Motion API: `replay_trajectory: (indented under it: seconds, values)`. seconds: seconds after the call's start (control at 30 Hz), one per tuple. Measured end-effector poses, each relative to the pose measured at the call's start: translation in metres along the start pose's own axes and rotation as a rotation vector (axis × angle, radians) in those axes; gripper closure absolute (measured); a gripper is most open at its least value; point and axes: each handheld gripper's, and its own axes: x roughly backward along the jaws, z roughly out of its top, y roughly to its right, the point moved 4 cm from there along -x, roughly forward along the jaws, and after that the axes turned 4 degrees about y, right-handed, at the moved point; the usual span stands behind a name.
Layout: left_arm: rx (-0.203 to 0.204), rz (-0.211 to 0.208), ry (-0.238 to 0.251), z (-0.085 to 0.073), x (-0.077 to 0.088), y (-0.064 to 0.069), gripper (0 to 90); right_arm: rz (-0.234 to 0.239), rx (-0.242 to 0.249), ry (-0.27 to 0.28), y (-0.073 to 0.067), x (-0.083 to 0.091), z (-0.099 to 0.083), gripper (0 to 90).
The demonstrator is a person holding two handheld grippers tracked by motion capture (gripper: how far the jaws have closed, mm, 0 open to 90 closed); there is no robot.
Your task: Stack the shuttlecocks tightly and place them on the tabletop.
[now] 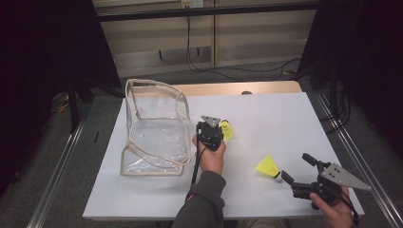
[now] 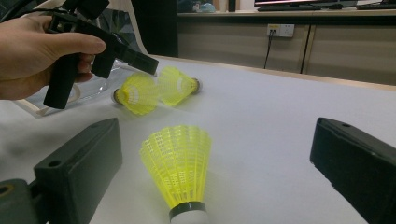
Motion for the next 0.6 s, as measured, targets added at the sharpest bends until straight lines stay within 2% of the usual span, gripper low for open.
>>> replay_trajectory:
  seconds: [0.13,0.23,0.33,0.47,0.5,0.6]
  values:
    - [0.000,-0.006,0.005,-0.001,0.000,0.001,84.1,0.002,0.008,-0.005,0.001,0.000,0.000,2.0]
    - [-0.002,-0.021,0.002,-0.001,0.004,0.004,81.9,-0.001,0.007,-0.005,0.001,0.001,-0.001,2.0]
    - [-0.005,-0.033,0.021,0.001,0.011,0.008,81.0,-0.004,0.008,-0.006,0.001,0.001,-0.001,2.0]
    - [-0.003,-0.046,0.030,0.000,0.023,0.012,72.6,0.000,0.005,-0.005,0.000,0.001,0.000,2.0]
    - [0.005,-0.052,0.041,-0.001,0.025,0.013,71.3,-0.001,0.004,-0.006,-0.001,0.001,-0.001,2.0]
    - [0.020,-0.076,0.034,-0.007,0.033,0.018,65.8,-0.001,0.012,-0.008,0.000,0.001,0.000,2.0]
